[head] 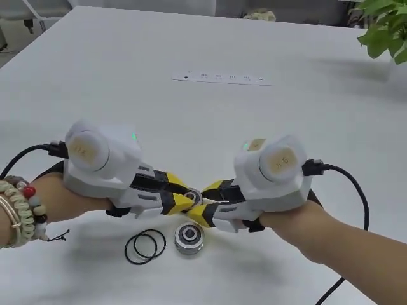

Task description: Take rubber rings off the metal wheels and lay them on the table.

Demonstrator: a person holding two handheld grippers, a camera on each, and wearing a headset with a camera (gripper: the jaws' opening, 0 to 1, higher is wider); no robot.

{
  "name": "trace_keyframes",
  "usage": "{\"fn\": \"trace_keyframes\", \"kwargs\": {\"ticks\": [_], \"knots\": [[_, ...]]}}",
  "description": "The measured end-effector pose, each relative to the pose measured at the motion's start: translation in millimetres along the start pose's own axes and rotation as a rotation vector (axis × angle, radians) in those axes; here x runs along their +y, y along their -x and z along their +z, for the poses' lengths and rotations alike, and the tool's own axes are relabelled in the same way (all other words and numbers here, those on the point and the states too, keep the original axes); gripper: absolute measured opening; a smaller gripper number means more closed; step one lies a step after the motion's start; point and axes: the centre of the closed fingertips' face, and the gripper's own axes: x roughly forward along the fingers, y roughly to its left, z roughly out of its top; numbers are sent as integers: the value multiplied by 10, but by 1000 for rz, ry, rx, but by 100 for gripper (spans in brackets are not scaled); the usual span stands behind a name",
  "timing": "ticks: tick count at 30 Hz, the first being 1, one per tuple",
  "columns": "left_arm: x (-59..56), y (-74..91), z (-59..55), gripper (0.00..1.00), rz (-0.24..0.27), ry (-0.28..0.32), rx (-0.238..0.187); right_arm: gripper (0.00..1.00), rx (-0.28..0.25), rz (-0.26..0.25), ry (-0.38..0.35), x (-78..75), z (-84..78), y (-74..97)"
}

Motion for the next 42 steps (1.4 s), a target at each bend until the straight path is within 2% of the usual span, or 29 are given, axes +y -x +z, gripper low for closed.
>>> {"fn": "trace_keyframes", "kwargs": {"ticks": [20, 27, 28, 29, 30, 31, 32, 37, 42], "knots": [[8, 1, -2, 7, 4, 14, -7, 13, 24, 20, -15, -8, -57, 53], [4, 3, 0, 7, 5, 17, -7, 15, 26, 20, -16, 5, -58, 55], [4, 3, 0, 7, 5, 16, -8, 18, 17, 38, -51, 26, -41, 54], [4, 4, 0, 7, 5, 16, -8, 20, 14, 37, -55, 22, -38, 53], [2, 3, 1, 7, 4, 16, -8, 23, -2, 22, -45, 0, -18, 43], [1, 3, 1, 7, 3, 16, -8, 24, 4, 13, -38, -9, -29, 33], [-1, 3, 1, 7, 3, 16, -9, 23, 17, 5, -28, -16, -47, 14], [-3, 2, 1, 7, 2, 15, -9, 23, 2, 1, -43, -1, -30, -3], [-2, 2, -1, 7, 1, 12, -9, 20, -5, 26, -82, -17, -13, 39]]}}
